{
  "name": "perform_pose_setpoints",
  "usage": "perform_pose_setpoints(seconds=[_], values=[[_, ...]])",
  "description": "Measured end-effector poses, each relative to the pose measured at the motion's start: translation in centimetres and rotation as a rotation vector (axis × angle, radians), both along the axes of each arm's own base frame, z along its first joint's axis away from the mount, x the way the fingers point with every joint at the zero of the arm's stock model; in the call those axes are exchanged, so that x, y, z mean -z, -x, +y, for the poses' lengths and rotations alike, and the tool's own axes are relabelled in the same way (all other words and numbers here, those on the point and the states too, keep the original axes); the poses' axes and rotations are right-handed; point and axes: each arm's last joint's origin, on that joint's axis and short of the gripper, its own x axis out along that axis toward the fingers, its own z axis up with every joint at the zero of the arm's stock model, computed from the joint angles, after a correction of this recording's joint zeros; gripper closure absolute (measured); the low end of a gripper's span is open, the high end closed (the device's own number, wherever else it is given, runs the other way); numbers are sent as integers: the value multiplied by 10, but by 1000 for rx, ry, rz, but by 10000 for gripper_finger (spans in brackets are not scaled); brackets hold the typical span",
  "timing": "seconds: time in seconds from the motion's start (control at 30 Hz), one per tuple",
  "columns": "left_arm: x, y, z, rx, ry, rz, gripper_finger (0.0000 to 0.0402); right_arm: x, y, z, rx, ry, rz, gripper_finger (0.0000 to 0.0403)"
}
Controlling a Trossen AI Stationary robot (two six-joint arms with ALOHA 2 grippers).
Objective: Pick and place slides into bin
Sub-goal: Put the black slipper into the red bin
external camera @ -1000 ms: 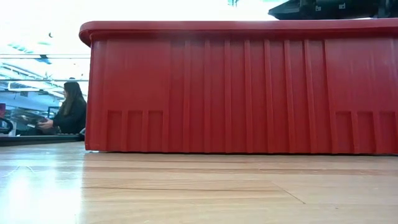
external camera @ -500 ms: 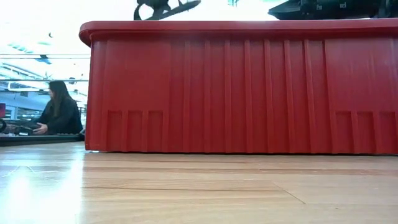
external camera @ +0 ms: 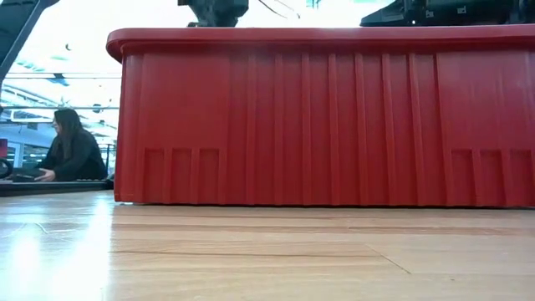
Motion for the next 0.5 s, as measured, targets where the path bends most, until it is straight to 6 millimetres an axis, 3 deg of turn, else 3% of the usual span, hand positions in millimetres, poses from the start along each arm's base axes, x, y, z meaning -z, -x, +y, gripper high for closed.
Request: perform_pose_setpoints(seconds=[0.37,0.5], values=[[80,-9,-15,159,-30,220,402,2,0,0,0,-1,19,403],[92,-16,-28,194,-54,242,402,2,-1,0,1,-1,20,403]])
